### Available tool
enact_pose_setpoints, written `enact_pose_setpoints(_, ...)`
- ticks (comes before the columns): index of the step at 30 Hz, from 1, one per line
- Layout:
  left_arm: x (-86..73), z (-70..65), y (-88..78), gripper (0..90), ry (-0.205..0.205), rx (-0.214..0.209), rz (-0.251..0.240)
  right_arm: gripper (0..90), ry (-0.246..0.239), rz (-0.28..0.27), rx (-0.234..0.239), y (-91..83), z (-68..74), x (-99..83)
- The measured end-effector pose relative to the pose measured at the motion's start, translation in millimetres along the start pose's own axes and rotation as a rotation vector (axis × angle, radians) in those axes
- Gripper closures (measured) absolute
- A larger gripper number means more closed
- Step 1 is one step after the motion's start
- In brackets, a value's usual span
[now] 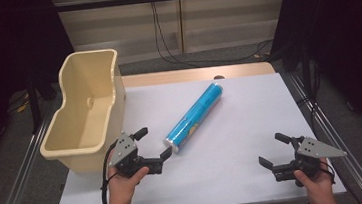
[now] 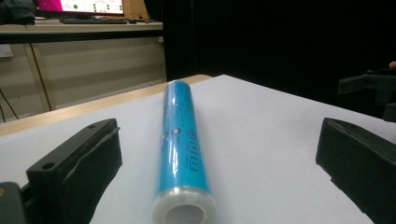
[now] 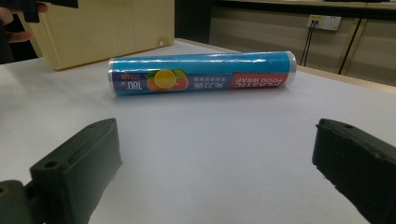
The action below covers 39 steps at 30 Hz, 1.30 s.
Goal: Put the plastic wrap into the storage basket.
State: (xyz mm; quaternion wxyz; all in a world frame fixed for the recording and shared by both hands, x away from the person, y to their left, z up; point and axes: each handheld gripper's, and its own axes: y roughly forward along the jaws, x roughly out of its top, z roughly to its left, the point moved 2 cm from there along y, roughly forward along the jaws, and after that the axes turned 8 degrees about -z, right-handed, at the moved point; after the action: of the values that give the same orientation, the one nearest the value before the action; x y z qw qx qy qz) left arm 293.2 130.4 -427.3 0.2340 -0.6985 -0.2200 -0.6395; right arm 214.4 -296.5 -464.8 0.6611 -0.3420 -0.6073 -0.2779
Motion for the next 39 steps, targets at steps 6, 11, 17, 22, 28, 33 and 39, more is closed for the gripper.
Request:
enact_pose_setpoints(6, 2.9, 4.3, 21.9, 0.0, -0.010, 0.001, 0.003, 1.0, 0.001, 0.000, -0.001, -0.3, 0.1, -0.3)
enact_pose_setpoints(11, 6.1, 6.5, 40.4, 0.1, -0.016, -0.004, 0.010, 1.0, -0.003, 0.002, 0.001, -0.2, 0.2, -0.5)
enact_pose_setpoints(17, 7.1, 5.8, 64.2, 0.0, -0.024, -0.017, 0.039, 1.0, -0.006, 0.004, 0.002, -0.7, 0.2, -0.2)
enact_pose_setpoints(22, 8.8, 5.6, 78.9, 0.0, -0.027, -0.029, 0.058, 1.0, -0.005, 0.002, 0.003, -1.2, -0.5, -0.1)
enact_pose_setpoints(28, 11.9, 6.5, 99.6, 0.0, -0.022, -0.031, 0.086, 1.0, -0.005, 0.001, 0.003, -1.8, -0.7, 0.1)
enact_pose_setpoints(33, 14.5, 9.4, 111.4, 0.0, -0.025, -0.027, 0.096, 1.0, -0.005, 0.000, 0.003, -2.2, -0.5, 0.4)
enact_pose_setpoints(39, 17.2, 11.7, 126.5, 0.0, -0.020, -0.023, 0.116, 1.0, -0.003, -0.004, 0.002, -2.8, -1.0, 0.9)
